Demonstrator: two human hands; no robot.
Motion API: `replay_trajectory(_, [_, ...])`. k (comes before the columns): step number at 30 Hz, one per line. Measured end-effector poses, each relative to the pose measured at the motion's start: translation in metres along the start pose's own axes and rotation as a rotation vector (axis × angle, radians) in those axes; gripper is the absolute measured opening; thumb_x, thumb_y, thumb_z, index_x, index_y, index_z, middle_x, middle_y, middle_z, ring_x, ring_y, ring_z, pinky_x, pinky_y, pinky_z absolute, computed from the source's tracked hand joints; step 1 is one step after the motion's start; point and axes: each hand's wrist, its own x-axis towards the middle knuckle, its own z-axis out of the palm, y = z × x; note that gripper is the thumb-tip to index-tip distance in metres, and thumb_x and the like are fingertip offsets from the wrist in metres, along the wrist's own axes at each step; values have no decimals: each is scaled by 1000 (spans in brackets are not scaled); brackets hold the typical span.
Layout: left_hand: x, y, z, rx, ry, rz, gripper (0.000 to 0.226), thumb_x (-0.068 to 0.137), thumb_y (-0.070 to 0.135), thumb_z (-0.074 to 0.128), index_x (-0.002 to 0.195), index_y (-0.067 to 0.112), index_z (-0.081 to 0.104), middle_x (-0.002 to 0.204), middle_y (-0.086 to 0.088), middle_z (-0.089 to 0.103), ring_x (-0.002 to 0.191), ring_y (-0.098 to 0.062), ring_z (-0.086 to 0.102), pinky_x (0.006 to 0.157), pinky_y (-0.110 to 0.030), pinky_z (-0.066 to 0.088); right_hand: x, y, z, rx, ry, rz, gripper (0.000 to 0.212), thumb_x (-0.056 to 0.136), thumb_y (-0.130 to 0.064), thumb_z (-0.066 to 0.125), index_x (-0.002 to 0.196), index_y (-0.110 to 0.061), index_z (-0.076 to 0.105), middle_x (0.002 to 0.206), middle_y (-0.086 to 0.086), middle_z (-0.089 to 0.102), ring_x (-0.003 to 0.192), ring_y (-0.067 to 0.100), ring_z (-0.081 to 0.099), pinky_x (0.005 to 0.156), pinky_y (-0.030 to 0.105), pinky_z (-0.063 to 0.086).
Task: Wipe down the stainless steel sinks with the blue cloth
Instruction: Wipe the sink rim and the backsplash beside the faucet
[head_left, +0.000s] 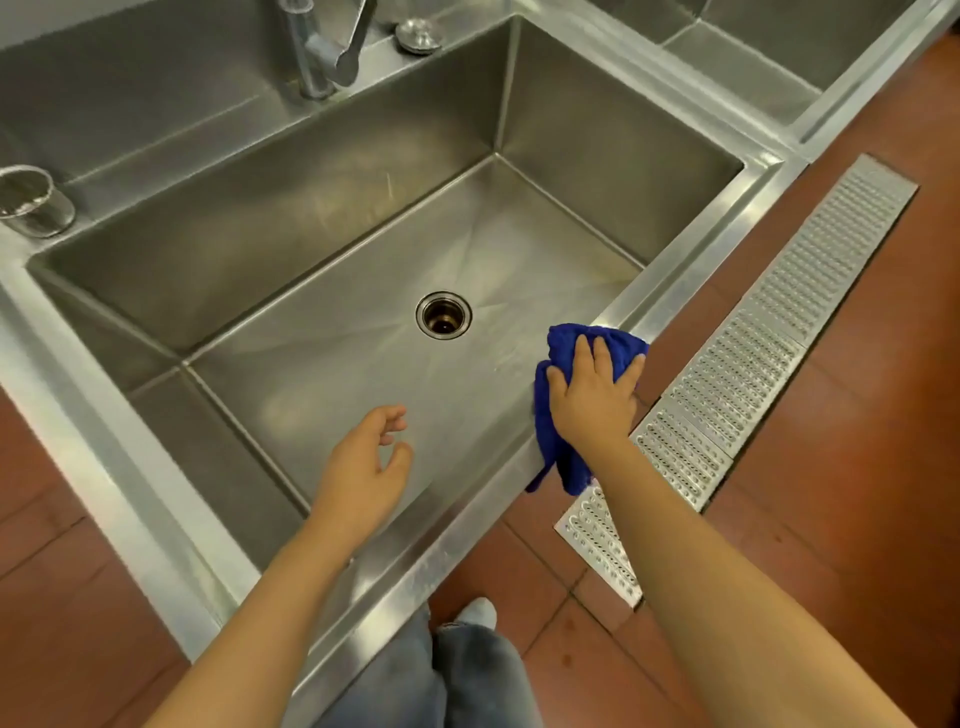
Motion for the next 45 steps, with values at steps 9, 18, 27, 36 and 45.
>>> replay_trajectory(9, [33,23,17,9,-175,15,46,100,19,46,145,20,38,144,2,46,133,-12,40,104,-21,27,-30,1,32,-55,50,-69,65,97,-54,18,152,-20,21,158,0,21,148,34,4,117,49,9])
replay_trajectory(18, [52,34,26,-23,-250,34,47,100,21,46,147,19,36,145,3,44,134,-12,39,104,-22,29,73,47,-8,-69,-31,-79,65,93,-54,23,149,-21,26,157,-1,23,147,35,8,115,56,11])
replay_trajectory(27, [66,41,44,-102,-153,-86,41,98,16,49,139,19,44,136,0,53,124,-12,47,107,-30,37,26,36,18,-40,94,-134,68,88,-57,15,144,-25,37,150,-6,38,145,30,21,115,43,13])
replay_trajectory(36, [91,94,96,-64,-69,-86,43,97,14,51,140,18,45,133,2,55,121,-8,47,105,-27,36,139,78,-63,74,32,-135,51,99,-44,38,146,-24,33,155,-7,26,146,37,-8,108,55,30])
replay_trajectory(45, [102,126,129,-20,67,-126,43,96,11,52,138,18,47,131,0,56,115,-7,46,103,-30,38,116,76,-41,12,74,-240,61,92,-48,27,140,-16,47,147,3,43,144,40,17,115,48,19])
